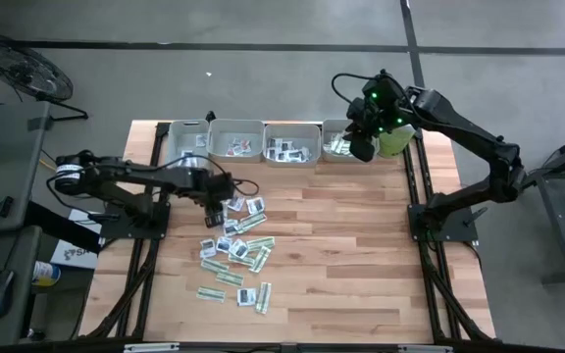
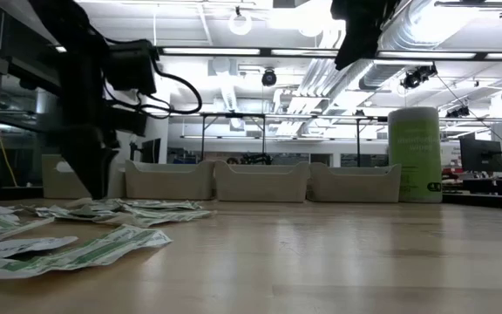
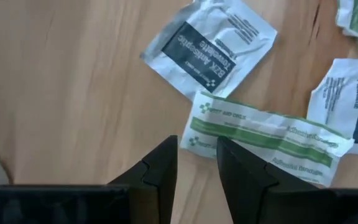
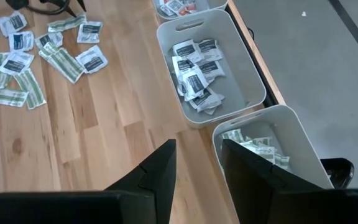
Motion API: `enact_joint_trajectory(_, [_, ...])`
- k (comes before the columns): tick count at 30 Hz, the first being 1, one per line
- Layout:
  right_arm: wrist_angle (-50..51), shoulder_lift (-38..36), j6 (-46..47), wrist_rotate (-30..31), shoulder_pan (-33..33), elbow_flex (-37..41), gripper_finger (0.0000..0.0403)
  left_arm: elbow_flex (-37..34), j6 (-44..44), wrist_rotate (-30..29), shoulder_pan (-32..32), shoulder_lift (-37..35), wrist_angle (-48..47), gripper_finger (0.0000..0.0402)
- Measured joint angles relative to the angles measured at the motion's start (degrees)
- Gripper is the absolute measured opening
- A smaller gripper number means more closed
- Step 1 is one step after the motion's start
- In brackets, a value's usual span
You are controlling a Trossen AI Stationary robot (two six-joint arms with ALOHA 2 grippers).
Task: Pick & Place First Aid Supplies
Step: Put the green bandage into the right gray bin
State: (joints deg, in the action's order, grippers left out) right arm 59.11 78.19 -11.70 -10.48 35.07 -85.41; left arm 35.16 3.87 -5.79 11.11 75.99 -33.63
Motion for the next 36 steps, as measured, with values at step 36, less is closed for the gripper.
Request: enact_joint_trajectory(36, [2.13, 0.04, -3.82, -0.24, 0.0, -0.02, 0.0124, 0.35, -0.59, 8.87, 5.14, 8.2, 0.01, 0.0009])
